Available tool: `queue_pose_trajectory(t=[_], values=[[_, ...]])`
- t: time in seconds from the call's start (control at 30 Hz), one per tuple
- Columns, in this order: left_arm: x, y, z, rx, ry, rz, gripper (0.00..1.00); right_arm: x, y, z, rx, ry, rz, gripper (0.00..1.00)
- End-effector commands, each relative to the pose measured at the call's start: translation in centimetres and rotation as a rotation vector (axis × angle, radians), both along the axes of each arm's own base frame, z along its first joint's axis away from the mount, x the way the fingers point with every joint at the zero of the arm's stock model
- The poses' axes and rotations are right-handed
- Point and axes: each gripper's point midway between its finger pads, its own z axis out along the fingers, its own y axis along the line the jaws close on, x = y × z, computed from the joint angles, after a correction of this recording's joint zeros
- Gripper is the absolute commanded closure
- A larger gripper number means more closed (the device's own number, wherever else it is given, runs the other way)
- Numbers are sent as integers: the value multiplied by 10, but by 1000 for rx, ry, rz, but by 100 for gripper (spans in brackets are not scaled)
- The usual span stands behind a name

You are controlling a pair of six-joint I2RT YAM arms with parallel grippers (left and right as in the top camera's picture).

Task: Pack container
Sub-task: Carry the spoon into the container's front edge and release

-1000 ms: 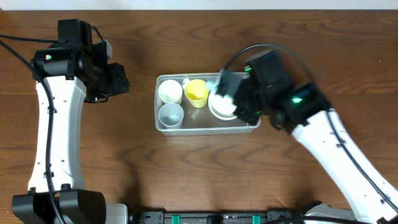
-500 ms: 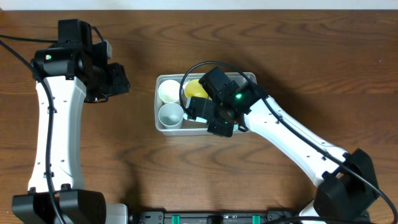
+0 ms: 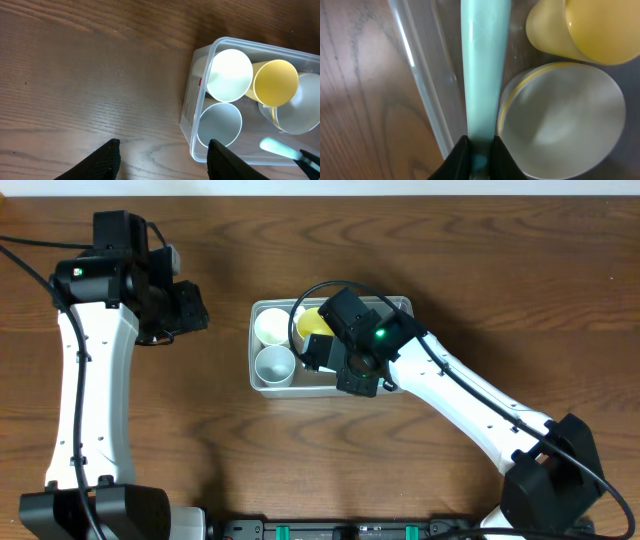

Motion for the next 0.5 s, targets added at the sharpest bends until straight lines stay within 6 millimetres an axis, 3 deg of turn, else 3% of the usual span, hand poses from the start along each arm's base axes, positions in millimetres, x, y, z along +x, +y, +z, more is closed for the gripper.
queue_pose_trajectory(t=[0.0,0.13,0.4,0.47], values=[[-2,1,-4,3,16,7,44,2,-3,-4,-34,-17,27,67],[-2,1,-4,3,16,7,44,1,-3,-4,-34,-17,27,60],[-2,1,-4,3,16,7,44,2,-3,-3,-23,-10,-26,60],[-2,1,-4,3,17,7,43,3,-1,-3,-2,-5,-97,52]])
